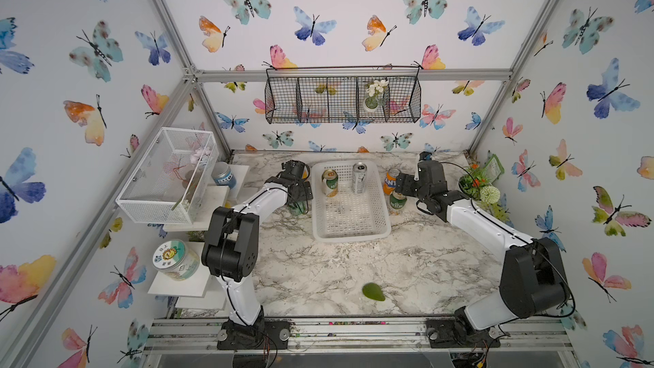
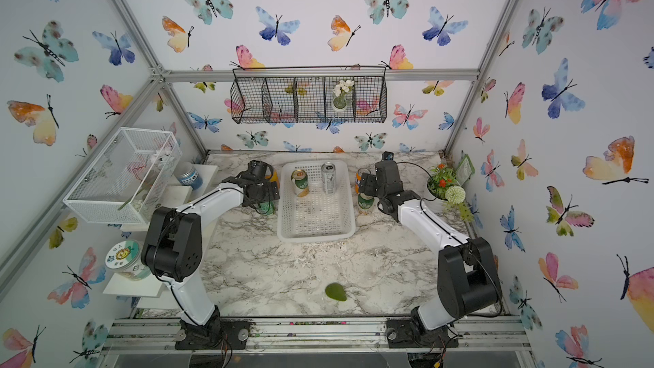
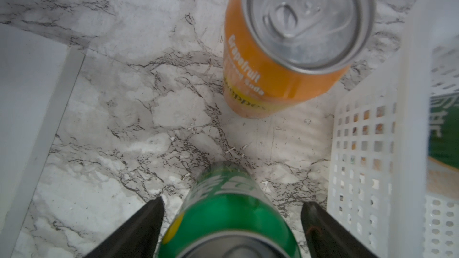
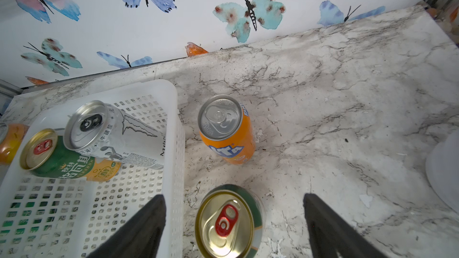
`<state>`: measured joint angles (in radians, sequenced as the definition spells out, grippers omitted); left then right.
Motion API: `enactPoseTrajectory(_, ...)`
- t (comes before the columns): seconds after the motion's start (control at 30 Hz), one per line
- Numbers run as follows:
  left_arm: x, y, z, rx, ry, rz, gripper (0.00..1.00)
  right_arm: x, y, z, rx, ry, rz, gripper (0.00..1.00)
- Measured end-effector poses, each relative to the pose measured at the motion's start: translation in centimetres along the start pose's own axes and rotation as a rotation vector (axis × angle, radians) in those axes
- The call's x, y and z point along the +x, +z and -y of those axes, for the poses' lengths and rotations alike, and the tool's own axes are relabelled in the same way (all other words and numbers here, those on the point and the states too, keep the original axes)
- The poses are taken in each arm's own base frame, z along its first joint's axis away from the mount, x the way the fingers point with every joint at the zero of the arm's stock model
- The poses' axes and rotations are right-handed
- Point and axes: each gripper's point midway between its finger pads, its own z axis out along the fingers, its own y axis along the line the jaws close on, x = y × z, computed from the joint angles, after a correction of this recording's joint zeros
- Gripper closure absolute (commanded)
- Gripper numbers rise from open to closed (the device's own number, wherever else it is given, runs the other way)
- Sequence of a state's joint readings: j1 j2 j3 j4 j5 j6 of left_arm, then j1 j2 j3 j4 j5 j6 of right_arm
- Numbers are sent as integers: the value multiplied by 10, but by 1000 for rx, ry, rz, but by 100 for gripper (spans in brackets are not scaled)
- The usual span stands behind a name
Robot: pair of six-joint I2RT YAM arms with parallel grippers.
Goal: Take out the drinks from the basket
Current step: Place the drink at the center of the board, then pick up the drink from the basket.
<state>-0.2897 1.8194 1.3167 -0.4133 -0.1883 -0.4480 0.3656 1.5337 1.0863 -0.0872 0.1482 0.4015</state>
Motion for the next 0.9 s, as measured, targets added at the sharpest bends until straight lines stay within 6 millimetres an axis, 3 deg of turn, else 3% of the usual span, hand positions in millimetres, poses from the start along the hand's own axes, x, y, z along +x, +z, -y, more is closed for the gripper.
enactPoseTrajectory(0.13, -14, -22, 2, 27, -31, 48, 1, -6, 0, -11, -63, -3, 23, 11)
enactPoseTrajectory(0.23, -30, -49, 6, 69, -53, 107, 1, -10, -1, -26, -137, -16, 23, 11)
enactPoseTrajectory(0.5, -55, -108, 12, 161, -69, 222, 1, -35, 27, -93, -280, -105, 8, 11)
enactPoseTrajectory(0.7, -46, -111, 11, 181, -53, 215, 1, -28, 61, -132, -313, -170, -55, 11)
enactPoseTrajectory(0.9, -36, -105, 11, 185, -43, 183, 1, -11, 81, -153, -323, -213, -111, 12)
